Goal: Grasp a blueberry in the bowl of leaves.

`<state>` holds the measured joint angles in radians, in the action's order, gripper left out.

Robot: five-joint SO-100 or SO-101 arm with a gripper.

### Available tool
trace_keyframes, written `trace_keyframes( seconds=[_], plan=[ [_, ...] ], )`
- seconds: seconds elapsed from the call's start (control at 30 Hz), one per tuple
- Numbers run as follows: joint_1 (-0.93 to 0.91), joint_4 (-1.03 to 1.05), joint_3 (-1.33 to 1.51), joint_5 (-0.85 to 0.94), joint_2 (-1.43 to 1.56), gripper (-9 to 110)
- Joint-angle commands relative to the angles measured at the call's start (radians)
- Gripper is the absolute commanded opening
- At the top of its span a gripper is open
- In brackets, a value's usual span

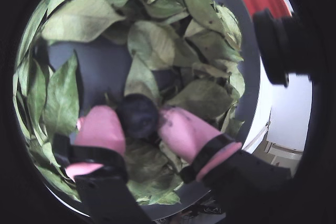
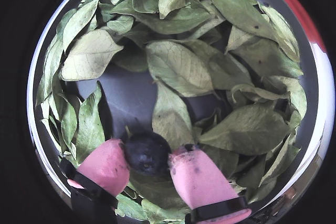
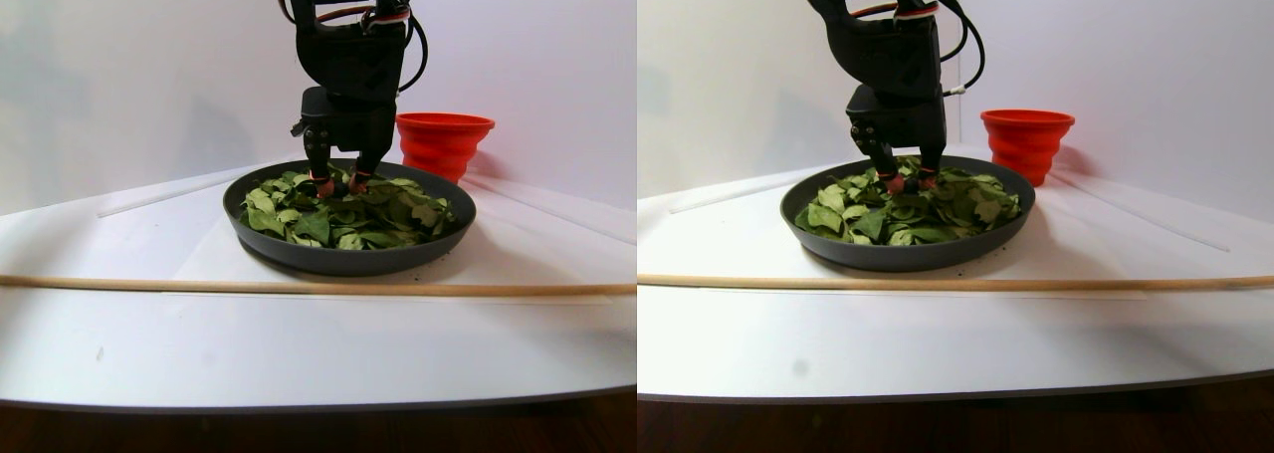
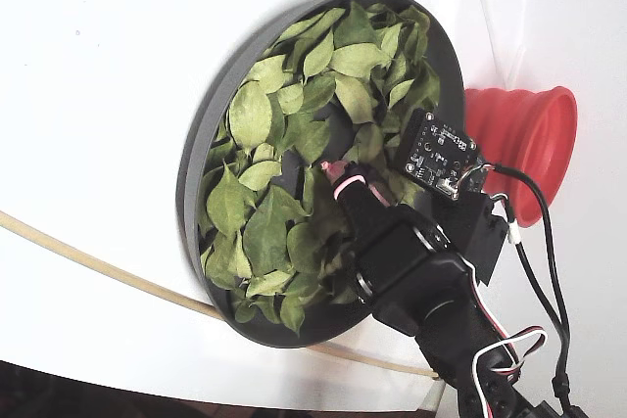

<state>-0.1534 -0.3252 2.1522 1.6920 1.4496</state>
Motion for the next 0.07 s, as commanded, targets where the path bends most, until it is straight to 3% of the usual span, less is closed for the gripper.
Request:
trace_keyframes(
  seconds=[0.0,0.03],
  plan=[
    [0.0,0.008,0.003,-0.009,0.109,14],
    [0.0,0.011,0.003,-0.011,0.114,14]
  ],
)
